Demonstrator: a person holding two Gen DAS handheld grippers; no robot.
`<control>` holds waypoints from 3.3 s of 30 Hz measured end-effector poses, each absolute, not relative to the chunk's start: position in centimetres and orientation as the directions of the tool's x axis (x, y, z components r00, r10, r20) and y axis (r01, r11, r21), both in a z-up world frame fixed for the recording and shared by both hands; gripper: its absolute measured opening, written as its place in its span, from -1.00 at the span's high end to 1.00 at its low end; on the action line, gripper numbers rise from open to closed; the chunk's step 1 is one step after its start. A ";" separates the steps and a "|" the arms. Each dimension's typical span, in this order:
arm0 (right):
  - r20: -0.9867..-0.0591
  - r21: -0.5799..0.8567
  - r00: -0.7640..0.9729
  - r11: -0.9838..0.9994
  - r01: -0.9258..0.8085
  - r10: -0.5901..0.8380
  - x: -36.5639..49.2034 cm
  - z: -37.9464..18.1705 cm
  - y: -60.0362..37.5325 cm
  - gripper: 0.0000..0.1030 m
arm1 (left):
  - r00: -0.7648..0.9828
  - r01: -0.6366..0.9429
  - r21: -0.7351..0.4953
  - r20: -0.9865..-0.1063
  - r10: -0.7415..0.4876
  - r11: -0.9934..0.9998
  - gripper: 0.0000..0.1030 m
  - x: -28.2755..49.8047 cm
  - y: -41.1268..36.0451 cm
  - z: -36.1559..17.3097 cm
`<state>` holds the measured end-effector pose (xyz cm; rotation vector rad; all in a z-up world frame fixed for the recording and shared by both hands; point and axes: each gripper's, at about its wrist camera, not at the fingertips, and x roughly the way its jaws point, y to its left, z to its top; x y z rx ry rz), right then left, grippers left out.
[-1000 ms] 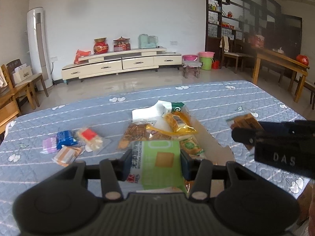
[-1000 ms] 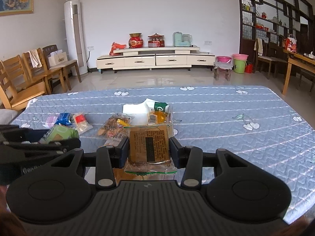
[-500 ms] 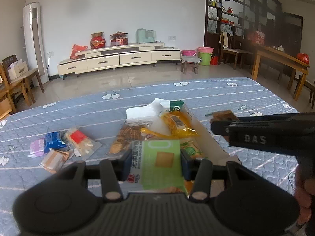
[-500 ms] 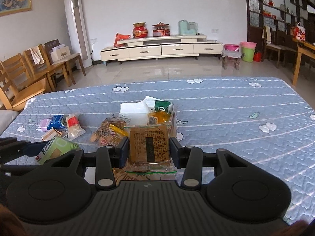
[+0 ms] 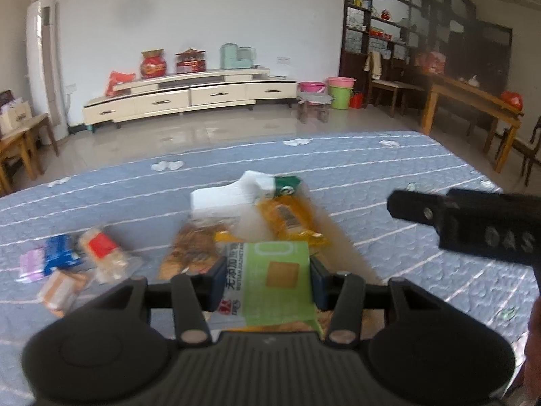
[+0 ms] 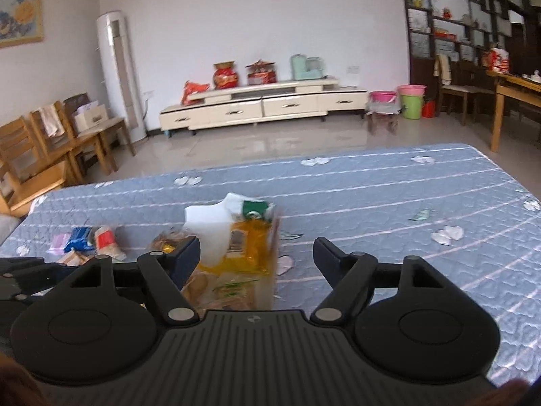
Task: Organize snacks
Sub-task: 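Lower both packets onto the snack pile on the paper and open both tools, then move both open tools toward the remaining loose snacks, then grasp the orange-striped beige packet with the left tool while the right tool grasps the red-label bread bag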
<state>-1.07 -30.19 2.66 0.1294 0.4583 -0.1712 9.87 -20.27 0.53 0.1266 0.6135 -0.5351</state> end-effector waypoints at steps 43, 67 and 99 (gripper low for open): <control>-0.472 0.001 0.882 1.000 -0.016 0.015 -1.2 3.9 -18.7 -1.00 | 0.838 0.195 0.016 -0.521 -0.158 0.981 -0.61 6.4 -4.5 3.9; -0.558 -0.009 0.822 0.990 -0.137 0.109 3.6 0.1 -13.4 -1.00 | 0.813 0.161 -0.020 -0.564 -0.145 0.987 -0.74 12.2 1.6 -1.4; -0.691 -0.019 0.699 0.962 -0.271 0.183 21.3 -5.2 -14.0 -1.00 | 0.772 0.164 0.047 -0.627 -0.099 0.985 0.10 18.0 2.0 -5.5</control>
